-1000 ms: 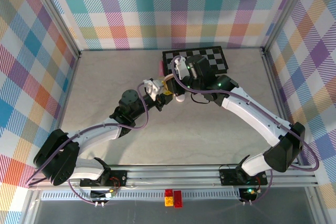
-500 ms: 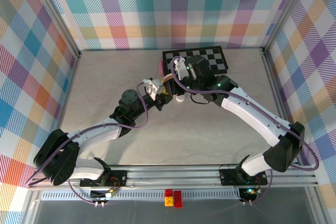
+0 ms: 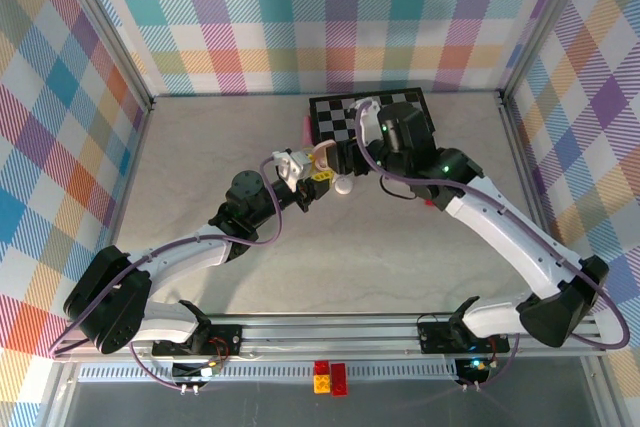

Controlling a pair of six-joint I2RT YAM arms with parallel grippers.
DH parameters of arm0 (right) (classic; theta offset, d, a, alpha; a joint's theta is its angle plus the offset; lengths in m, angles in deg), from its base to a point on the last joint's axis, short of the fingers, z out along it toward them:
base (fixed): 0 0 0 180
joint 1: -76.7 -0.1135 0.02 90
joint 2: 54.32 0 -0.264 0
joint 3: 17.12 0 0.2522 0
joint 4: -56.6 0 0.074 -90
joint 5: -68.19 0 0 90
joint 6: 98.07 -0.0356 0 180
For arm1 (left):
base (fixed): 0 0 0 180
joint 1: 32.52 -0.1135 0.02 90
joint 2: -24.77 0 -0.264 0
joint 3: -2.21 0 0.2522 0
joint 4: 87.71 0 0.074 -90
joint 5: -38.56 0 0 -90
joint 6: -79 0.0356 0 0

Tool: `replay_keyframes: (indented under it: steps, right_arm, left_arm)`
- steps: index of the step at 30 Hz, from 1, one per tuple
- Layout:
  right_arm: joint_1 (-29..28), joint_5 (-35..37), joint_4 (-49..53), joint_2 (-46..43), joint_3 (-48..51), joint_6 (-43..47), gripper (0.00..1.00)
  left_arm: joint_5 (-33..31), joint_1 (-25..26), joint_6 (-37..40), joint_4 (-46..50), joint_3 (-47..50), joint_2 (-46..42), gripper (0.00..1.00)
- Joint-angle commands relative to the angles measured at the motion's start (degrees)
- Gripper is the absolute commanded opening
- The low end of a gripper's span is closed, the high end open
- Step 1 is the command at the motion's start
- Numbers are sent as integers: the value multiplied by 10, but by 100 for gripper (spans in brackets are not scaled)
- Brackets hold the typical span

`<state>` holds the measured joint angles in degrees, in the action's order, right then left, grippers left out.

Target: Insert the wireless bluetooth earbuds into the charging case

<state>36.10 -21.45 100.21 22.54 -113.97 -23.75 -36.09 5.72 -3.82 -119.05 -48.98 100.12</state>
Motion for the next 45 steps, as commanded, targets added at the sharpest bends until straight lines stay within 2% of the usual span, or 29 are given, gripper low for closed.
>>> replay_keyframes:
  steps: [1,6,12,25,33,41,45]
  right_arm:
    - [21,8,23,29,-57,-29,62]
    - [36,-4,74,86,-123,-34,64]
    - [39,-41,106,126,-152,-47,65]
    - [52,-62,92,32,-69,-70,66]
    - [121,-293,-34,-8,27,-218,79]
    - [127,-476,-136,20,76,-321,76]
    - [127,-507,-238,23,110,-385,73]
  left_arm:
    - [19,3,11,-18,1,-25,33]
    - [25,3,14,-14,3,-30,33]
    - [31,3,13,-23,2,-30,33]
    - [20,2,-25,-62,-7,-7,33]
    - [30,2,-51,-73,-12,-18,33]
    - [43,2,-76,-101,-20,-12,33]
    - [49,2,-85,-113,-24,-8,33]
